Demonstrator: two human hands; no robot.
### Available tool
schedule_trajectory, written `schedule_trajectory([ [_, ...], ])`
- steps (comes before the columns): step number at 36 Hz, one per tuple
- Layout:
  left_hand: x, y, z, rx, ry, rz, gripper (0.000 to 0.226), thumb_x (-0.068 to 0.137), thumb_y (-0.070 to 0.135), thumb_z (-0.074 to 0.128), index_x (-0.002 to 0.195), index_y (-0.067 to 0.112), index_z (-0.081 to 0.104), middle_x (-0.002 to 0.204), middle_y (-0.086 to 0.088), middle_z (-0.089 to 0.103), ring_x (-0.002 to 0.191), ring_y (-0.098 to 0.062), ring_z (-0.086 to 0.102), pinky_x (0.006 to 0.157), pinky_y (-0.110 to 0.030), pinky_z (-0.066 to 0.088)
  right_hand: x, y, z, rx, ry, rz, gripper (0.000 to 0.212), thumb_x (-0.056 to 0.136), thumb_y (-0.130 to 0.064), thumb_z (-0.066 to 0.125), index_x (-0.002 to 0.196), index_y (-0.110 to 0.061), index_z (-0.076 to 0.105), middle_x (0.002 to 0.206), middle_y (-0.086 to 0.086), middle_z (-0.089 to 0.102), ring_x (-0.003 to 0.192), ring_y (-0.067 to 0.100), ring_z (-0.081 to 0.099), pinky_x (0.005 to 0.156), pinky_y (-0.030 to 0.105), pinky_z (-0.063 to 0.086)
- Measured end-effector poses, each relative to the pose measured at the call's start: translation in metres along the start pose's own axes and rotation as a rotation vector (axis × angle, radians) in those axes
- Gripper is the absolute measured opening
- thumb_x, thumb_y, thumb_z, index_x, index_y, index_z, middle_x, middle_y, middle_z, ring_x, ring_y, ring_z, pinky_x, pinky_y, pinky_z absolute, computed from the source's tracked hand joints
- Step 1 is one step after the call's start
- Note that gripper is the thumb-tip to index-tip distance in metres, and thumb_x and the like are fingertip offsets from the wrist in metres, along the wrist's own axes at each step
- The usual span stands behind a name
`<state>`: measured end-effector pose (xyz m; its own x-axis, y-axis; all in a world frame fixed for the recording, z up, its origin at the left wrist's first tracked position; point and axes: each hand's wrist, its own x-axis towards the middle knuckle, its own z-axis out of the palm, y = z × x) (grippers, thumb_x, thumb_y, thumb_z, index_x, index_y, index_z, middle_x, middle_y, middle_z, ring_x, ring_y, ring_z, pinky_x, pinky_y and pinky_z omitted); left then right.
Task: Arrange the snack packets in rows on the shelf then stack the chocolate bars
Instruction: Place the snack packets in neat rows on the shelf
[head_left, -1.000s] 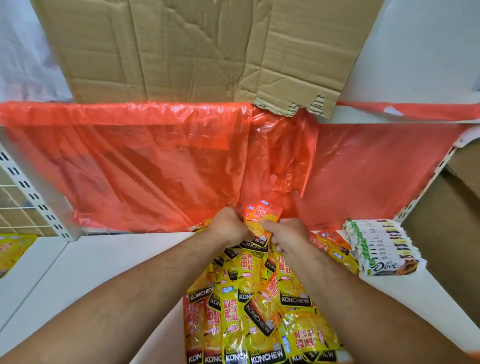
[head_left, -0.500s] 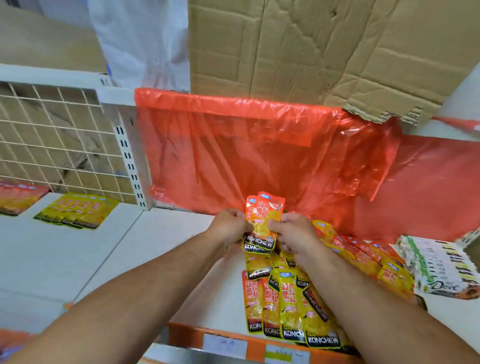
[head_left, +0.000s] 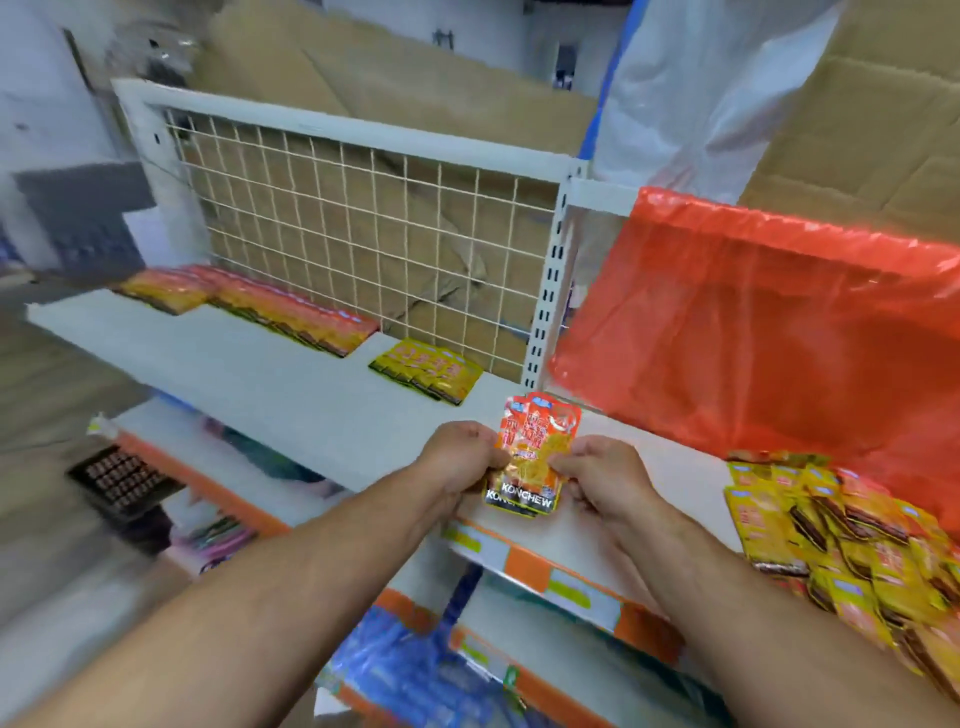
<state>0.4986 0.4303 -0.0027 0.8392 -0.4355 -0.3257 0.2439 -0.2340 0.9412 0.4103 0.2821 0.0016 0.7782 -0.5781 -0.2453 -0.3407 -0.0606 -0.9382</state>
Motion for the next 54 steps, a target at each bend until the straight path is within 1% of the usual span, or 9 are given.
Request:
schedule_trajectory([
  [4,-0.010,-0.014,-0.068,-0.052,0.076,-0.016,0.018,0.081,-0.006,0.068,0.075,0.011,0.064,0.073,-0.013,0.065,0.062,-0.023,0.059,0.069,-0.036,0.053,-0.006,-0.007,0.064,-0.001,-0.052,0.010,0.021,0.085,0.000,0.069,0.073,-0.011,0.056,0.045,0.004,0.043,0.038,0.016,0.034,0.041,0.019,0.023],
  [9,-0.019,-0.027,-0.142,-0.121,0.227,-0.041,0.017,0.081,-0.008,0.067,0.075,0.008,0.065,0.069,-0.012,0.066,0.060,-0.024,0.061,0.075,-0.044,0.057,-0.012,-0.022,0.133,0.013,-0.167,0.006,0.027,0.087,0.002,0.066,0.070,-0.012,0.050,0.042,0.002,0.038,0.035,0.014,0.031,0.041,0.020,0.023],
  [16,-0.021,-0.037,-0.215,-0.175,0.386,-0.032,0.020,0.083,-0.007,0.068,0.073,0.010,0.064,0.067,-0.010,0.066,0.050,-0.017,0.060,0.054,-0.025,0.050,-0.002,-0.044,0.207,-0.030,-0.295,-0.023,0.023,0.087,0.000,0.065,0.071,-0.011,0.055,0.048,0.003,0.043,0.043,0.016,0.032,0.045,0.023,0.024],
  [26,0.022,-0.038,-0.293,-0.179,0.531,-0.020,0.021,0.083,-0.007,0.069,0.071,0.010,0.066,0.064,-0.006,0.065,0.051,-0.014,0.059,0.048,-0.020,0.046,0.053,-0.071,0.296,-0.054,-0.411,-0.041,0.020,0.089,-0.001,0.066,0.073,-0.009,0.057,0.046,0.002,0.046,0.043,0.016,0.034,0.044,0.024,0.025],
  [30,0.057,-0.027,-0.325,-0.186,0.569,-0.029,0.023,0.082,-0.008,0.068,0.069,0.011,0.066,0.068,-0.009,0.067,0.056,-0.018,0.061,0.056,-0.025,0.048,0.090,-0.086,0.333,-0.050,-0.445,-0.053,0.024,0.089,-0.001,0.067,0.070,-0.010,0.055,0.043,0.000,0.046,0.042,0.016,0.034,0.044,0.024,0.026],
  [41,0.142,0.011,-0.397,-0.126,0.646,-0.024,0.016,0.085,-0.005,0.068,0.076,0.008,0.066,0.072,-0.009,0.068,0.062,-0.021,0.063,0.059,-0.026,0.049,0.177,-0.141,0.407,-0.048,-0.504,-0.109,0.039,0.087,0.002,0.066,0.061,-0.014,0.043,0.048,0.003,0.036,0.045,0.017,0.032,0.045,0.023,0.024],
  [45,0.161,0.014,-0.411,-0.124,0.659,-0.044,0.015,0.085,-0.006,0.067,0.078,0.007,0.064,0.069,-0.007,0.065,0.055,-0.015,0.059,0.047,-0.019,0.044,0.196,-0.144,0.423,-0.061,-0.508,-0.090,0.034,0.087,0.001,0.067,0.064,-0.012,0.047,0.050,0.005,0.040,0.046,0.018,0.034,0.045,0.024,0.026],
  [50,0.186,0.021,-0.432,-0.066,0.664,-0.055,0.008,0.083,-0.002,0.070,0.081,0.006,0.068,0.082,-0.015,0.072,0.070,-0.027,0.067,0.070,-0.039,0.056,0.219,-0.153,0.441,-0.099,-0.520,-0.106,0.037,0.089,-0.002,0.068,0.061,-0.013,0.047,0.046,0.004,0.041,0.042,0.017,0.034,0.044,0.023,0.028],
  [54,0.205,0.023,-0.450,-0.016,0.658,-0.059,0.010,0.081,-0.001,0.071,0.079,0.008,0.067,0.080,-0.013,0.073,0.069,-0.027,0.069,0.069,-0.040,0.057,0.235,-0.159,0.456,-0.092,-0.503,-0.095,0.035,0.089,-0.002,0.067,0.063,-0.013,0.047,0.049,0.006,0.041,0.044,0.018,0.034,0.044,0.024,0.027],
])
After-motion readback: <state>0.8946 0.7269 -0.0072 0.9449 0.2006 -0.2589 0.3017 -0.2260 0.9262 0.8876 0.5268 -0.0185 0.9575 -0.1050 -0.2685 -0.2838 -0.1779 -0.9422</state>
